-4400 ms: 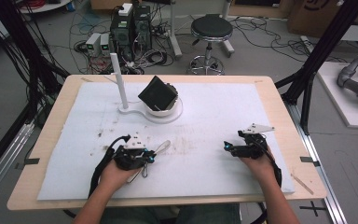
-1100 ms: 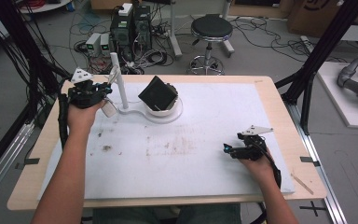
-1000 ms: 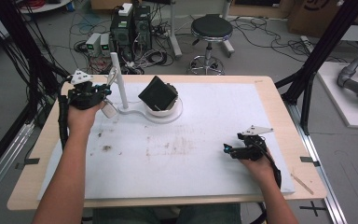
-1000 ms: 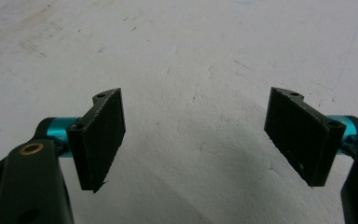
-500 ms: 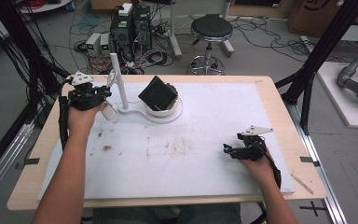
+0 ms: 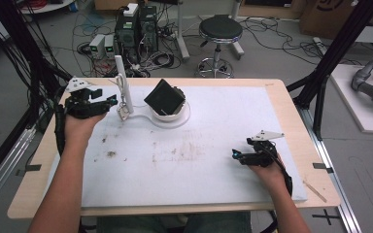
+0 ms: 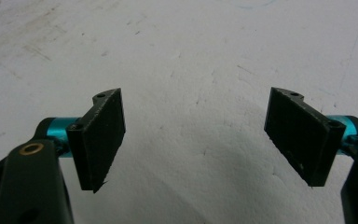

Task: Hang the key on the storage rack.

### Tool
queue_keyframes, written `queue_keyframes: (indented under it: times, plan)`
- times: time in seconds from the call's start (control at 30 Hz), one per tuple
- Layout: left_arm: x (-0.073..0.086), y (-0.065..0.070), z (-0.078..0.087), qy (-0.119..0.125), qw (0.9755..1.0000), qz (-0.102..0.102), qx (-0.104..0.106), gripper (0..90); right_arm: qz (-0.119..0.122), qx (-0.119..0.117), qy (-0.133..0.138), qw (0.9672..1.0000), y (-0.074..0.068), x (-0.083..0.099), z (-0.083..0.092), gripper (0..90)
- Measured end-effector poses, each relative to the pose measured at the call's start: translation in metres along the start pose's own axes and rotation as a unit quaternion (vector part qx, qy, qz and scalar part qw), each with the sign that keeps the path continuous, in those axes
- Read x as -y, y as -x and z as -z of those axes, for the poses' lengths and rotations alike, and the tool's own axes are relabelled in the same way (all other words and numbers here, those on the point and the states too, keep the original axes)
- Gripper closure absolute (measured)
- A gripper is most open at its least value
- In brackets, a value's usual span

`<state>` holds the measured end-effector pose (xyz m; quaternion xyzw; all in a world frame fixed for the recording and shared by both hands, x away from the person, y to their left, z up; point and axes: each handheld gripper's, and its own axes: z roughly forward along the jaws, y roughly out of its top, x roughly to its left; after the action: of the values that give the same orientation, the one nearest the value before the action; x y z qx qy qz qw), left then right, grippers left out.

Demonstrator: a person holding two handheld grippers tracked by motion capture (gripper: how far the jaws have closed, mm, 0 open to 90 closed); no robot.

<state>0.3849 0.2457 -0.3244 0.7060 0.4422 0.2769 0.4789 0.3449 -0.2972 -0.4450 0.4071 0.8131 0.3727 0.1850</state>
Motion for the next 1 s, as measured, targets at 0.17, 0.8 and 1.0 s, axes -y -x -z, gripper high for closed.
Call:
queue_keyframes:
  times: [0.17,0.8,1.0]
  plan:
    - [0.007,0.007,0.002,-0.008,0.9995,-0.005,0.030,34.2,0.002,-0.001,0.003,1.0000,-0.001,-0.001,0.001,20.5]
    - [0.054,0.041,-0.001,-0.025,0.9922,-0.028,0.119,25.9,0.001,-0.002,0.003,1.0000,0.000,-0.001,0.001,20.5]
    - [0.071,0.049,-0.004,-0.031,0.9902,-0.029,0.133,25.6,0.000,-0.003,0.003,1.0000,0.000,0.000,0.001,20.6]
